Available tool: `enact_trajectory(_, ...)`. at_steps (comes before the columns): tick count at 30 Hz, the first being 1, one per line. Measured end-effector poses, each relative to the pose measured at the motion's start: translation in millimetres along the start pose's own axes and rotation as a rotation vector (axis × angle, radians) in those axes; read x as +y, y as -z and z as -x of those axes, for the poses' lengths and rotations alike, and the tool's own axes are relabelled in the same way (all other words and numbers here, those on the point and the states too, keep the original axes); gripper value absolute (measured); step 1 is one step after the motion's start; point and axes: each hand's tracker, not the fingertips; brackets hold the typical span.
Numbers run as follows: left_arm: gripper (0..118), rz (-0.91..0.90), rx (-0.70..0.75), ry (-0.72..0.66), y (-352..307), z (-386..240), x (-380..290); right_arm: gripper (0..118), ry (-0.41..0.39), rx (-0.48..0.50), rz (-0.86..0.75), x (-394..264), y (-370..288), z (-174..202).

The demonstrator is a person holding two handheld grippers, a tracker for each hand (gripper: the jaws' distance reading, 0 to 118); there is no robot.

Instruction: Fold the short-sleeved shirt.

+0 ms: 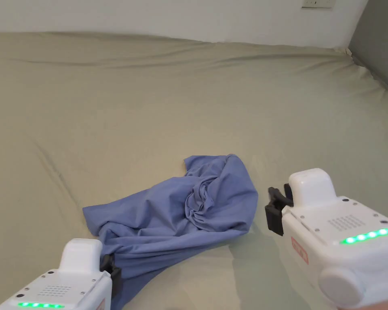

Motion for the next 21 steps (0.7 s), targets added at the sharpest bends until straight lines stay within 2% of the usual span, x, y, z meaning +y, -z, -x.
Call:
enact_trajectory(2, 2, -0.016, 0.005, 0.008, -13, 8, 3, 99, 0.006, 0.039, 0.100, 6, 35, -1)
enact_trajectory(3, 2, -0.022, 0.002, 0.013, -18, 11, 3, 117, 0.014, 0.060, 0.181, 8, 61, -2)
enact_trajectory(4, 2, -0.030, 0.001, 0.019, -22, 13, 3, 114, 0.027, 0.048, 0.197, 9, 79, -5)
enact_trajectory(9, 2, -0.019, 0.029, 0.079, -24, 14, -5, 113, -0.004, -0.015, 0.321, 2, 190, -17)
enact_trajectory(13, 2, 0.019, 0.032, 0.081, -10, 14, -13, 115, 0.060, 0.026, 0.406, -10, 254, -25)
enact_trajectory(15, 2, 0.035, 0.030, 0.074, -5, 14, -16, 116, 0.096, 0.056, 0.421, -14, 258, -17)
enact_trajectory(17, 2, 0.043, 0.034, 0.075, -1, 15, -17, 108, 0.091, 0.070, 0.416, -18, 261, -10)
enact_trajectory(18, 2, 0.050, 0.035, 0.074, 1, 16, -18, 99, 0.087, 0.083, 0.414, -19, 259, -6)
enact_trajectory(21, 2, 0.057, 0.040, 0.071, 4, 18, -17, 84, 0.134, 0.215, 0.367, -18, 244, -4)
